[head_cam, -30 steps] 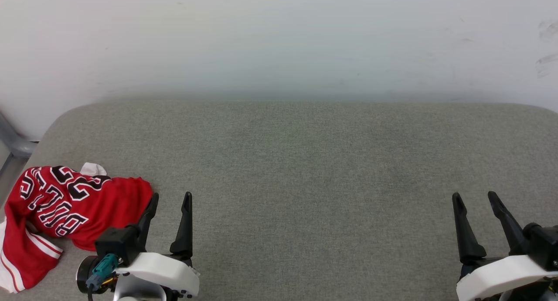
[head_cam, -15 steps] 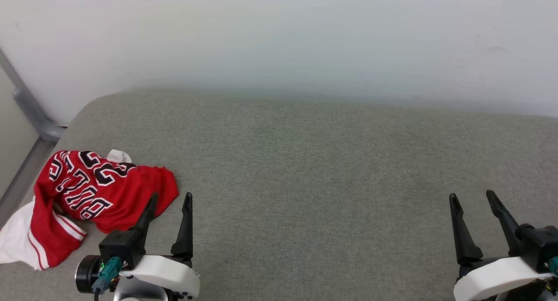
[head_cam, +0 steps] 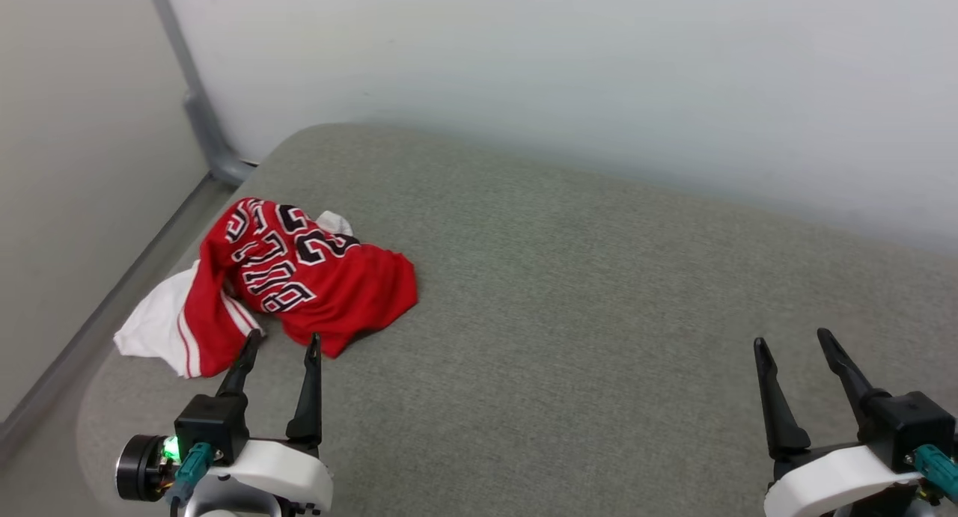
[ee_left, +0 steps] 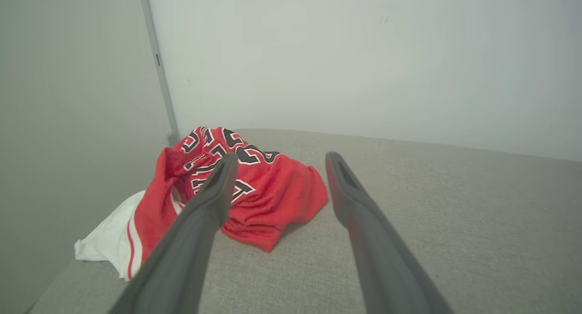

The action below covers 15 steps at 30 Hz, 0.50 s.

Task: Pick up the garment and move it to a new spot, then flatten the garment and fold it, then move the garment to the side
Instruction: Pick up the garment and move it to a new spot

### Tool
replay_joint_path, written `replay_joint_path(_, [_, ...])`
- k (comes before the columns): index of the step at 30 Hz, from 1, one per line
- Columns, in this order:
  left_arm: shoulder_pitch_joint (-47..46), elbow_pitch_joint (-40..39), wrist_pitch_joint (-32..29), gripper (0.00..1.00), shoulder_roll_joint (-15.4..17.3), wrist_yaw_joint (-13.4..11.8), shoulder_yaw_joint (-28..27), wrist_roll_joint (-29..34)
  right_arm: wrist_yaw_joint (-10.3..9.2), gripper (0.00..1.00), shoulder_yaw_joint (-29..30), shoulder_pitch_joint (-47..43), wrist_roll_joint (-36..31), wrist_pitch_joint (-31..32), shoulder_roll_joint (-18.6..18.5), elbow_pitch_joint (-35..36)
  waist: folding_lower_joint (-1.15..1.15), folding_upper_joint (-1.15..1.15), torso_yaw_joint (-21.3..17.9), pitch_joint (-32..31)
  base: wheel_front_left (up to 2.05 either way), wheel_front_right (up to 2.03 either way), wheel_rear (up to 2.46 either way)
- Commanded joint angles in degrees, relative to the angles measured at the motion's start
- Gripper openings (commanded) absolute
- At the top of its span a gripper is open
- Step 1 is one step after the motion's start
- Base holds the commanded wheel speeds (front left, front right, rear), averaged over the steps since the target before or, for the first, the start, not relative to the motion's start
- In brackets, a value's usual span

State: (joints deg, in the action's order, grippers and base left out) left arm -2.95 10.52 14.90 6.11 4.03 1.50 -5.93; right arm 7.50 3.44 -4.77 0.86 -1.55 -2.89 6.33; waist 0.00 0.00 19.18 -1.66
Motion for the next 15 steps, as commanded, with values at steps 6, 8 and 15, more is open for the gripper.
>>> replay_joint_path(6, [-0.78,0.16,0.32,1.00,0.00,0.49,-1.12,0.15,-0.03,1.00,-0.83,1.30,0.59,-1.07,0.02,-1.47,0.00,0.00,6.35,-0.06,0.00,0.00,0.00])
replay_joint_path(8, [-0.82,0.22,0.32,1.00,0.02,0.64,-1.27,0.18,-0.03,1.00,-1.11,1.30,0.83,-1.27,0.03,-1.89,0.00,0.00,7.14,-0.01,0.00,0.00,0.00])
replay_joint_path(15, [-1.00,0.39,0.32,1.00,-0.06,0.96,-2.09,0.28,-0.03,1.00,-1.37,1.82,0.99,-1.74,0.02,-2.61,0.00,0.00,8.45,0.33,0.00,0.00,0.00])
